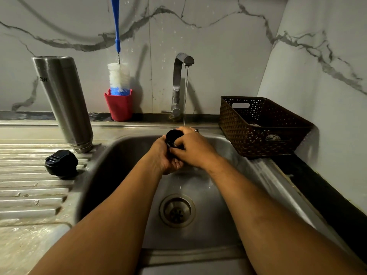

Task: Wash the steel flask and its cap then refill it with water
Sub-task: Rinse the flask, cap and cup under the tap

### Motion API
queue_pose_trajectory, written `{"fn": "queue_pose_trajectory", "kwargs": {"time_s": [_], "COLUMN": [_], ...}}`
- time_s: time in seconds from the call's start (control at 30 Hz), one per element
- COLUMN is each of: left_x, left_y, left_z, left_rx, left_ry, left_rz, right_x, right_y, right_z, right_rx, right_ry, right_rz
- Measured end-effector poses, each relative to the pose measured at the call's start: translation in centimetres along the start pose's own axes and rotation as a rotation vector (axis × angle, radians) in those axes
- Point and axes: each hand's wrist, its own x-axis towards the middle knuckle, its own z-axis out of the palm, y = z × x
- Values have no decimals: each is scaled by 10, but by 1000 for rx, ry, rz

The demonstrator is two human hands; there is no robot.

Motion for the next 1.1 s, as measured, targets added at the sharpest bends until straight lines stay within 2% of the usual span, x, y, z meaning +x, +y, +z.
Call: {"fn": "queue_pose_trajectory", "kwargs": {"time_s": [0.13, 0.23, 0.33, 0.4, 0.47, 0.5, 0.53, 0.63, 0.67, 0.73, 0.8, 0.87, 0.93, 1.0, 1.1], "left_x": [0, 1, 2, 1, -2, -1, 3, 10, 12, 14, 14, 12, 12, 14, 20], "left_y": [2, 3, 1, -1, 1, 1, 0, -7, -9, -10, -7, -3, 0, -4, -9], "left_z": [-1, 0, 2, 4, 3, 1, -1, -6, -8, -9, -7, -5, -3, -4, -5], "left_rx": [-76, -110, -89, -95, -101, -99, -98, -54, -20, -1, -25, -71, -81, 2, 194], "left_ry": [-11, -8, -22, -77, -104, -102, -79, 44, 73, 59, -20, -97, -106, -45, 73], "left_rz": [18, 21, 53, 106, 152, 153, 128, -1, -11, 2, 58, 131, 135, 78, 56], "right_x": [4, 5, 8, 9, 3, -2, -5, -5, -3, -2, 2, 5, 6, 4, 3], "right_y": [3, 11, 4, -2, -6, -5, 0, 15, 16, 10, 4, 1, 4, 11, 15], "right_z": [9, 7, 12, 18, 19, 18, 18, 24, 27, 31, 30, 28, 25, 22, 14], "right_rx": [278, 214, 86, 312, 668, 744, 705, 185, 94, 152, 479, 679, 581, 474, 599], "right_ry": [-108, -146, -77, -40, -96, -141, -185, -262, -266, -188, -83, -75, -87, -94, 15], "right_rz": [117, 112, 157, 217, 307, 318, 296, 196, 195, 185, 246, 321, 273, 264, 348]}}
